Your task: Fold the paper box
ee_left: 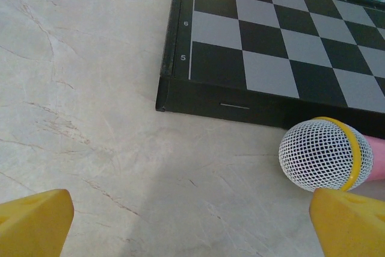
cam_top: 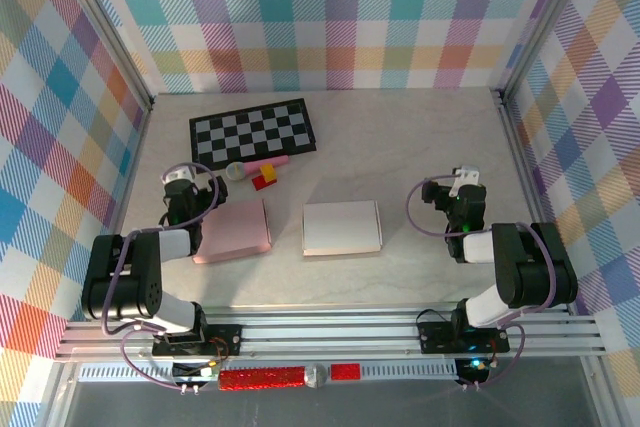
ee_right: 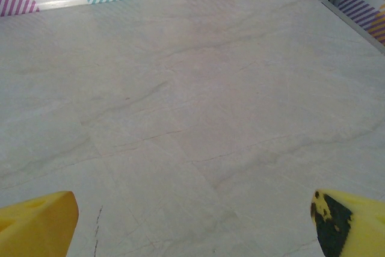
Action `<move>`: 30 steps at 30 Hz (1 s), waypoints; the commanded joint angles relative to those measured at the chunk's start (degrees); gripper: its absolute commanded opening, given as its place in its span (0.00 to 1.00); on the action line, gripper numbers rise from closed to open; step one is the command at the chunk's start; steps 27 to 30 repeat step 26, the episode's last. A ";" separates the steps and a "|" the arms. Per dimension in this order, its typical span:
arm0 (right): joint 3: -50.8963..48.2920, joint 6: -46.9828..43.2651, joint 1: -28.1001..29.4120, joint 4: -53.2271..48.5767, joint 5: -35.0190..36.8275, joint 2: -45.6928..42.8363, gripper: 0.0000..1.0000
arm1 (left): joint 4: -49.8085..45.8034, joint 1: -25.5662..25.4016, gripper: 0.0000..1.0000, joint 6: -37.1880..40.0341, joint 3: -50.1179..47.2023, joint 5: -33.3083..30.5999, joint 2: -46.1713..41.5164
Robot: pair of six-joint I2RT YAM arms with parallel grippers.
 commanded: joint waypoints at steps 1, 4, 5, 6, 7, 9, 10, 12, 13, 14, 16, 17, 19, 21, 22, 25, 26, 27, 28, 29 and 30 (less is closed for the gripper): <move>1.14 0.65 0.10 0.82 -0.04 0.26 0.99 | 6.29 -1.20 1.00 1.50 -1.35 0.32 -0.71; 3.03 0.12 0.30 -2.33 -0.63 0.51 0.99 | 9.31 -5.15 1.00 5.09 -2.23 -3.12 0.23; 4.58 -0.79 0.62 -4.57 -1.46 0.95 0.99 | 10.71 -6.67 1.00 6.20 -2.35 -5.15 1.78; 4.68 -1.49 1.02 -4.70 -1.97 0.90 0.99 | 13.64 -7.93 1.00 7.01 -2.68 -7.16 5.03; 4.61 -1.78 1.07 -4.43 -2.59 1.09 0.99 | 19.75 -8.65 1.00 8.28 -3.12 -8.36 7.90; 4.76 -1.89 1.05 -4.75 -2.72 1.00 0.99 | 9.94 -8.97 1.00 7.37 -0.41 -9.30 5.54; 4.93 -1.90 1.15 -4.93 -2.77 1.17 0.99 | 14.51 -9.27 1.00 8.02 -1.42 -9.82 6.88; 4.99 -1.90 1.16 -4.89 -2.68 1.21 0.99 | 12.32 -9.33 1.00 7.70 -1.03 -9.81 6.03; 4.97 -1.90 1.19 -5.04 -2.76 1.16 0.99 | 13.56 -9.28 1.00 7.81 -1.23 -9.99 6.50; 5.00 -1.90 1.22 -4.98 -2.77 1.24 0.99 | 13.54 -9.31 1.00 7.85 -1.16 -10.04 6.43; 5.00 -1.92 1.19 -4.94 -2.74 1.21 0.99 | 13.35 -9.36 1.00 7.83 -1.18 -10.02 6.47; 5.00 -1.90 1.16 -5.06 -2.77 1.16 0.99 | 13.40 -9.41 1.00 7.92 -1.16 -10.15 6.46; 5.02 -1.93 1.17 -5.06 -2.77 1.19 0.99 | 12.62 -9.97 1.00 8.27 -0.61 -10.83 6.58; 5.18 -1.83 1.14 -5.31 -2.76 1.28 0.99 | 12.62 -9.99 1.00 8.28 -0.70 -10.90 6.50; 5.26 -1.81 1.18 -5.39 -2.78 1.32 0.99 | 12.69 -9.98 1.00 8.32 -0.74 -10.88 6.57; 5.00 -1.98 1.20 -4.93 -2.83 1.25 0.99 | 12.78 -9.98 1.00 8.32 -0.73 -10.89 6.53; 4.79 -2.25 1.26 -4.77 -2.96 1.05 0.99 | 12.99 -10.03 1.00 8.30 -0.90 -10.80 6.50; 4.79 -2.25 1.26 -4.77 -2.96 1.05 0.99 | 12.99 -10.03 1.00 8.30 -0.90 -10.80 6.50; 4.79 -2.25 1.26 -4.77 -2.96 1.05 0.99 | 12.99 -10.03 1.00 8.30 -0.90 -10.80 6.50; 4.79 -2.25 1.26 -4.77 -2.96 1.05 0.99 | 12.99 -10.03 1.00 8.30 -0.90 -10.80 6.50; 4.79 -2.25 1.26 -4.77 -2.96 1.05 0.99 | 12.99 -10.03 1.00 8.30 -0.90 -10.80 6.50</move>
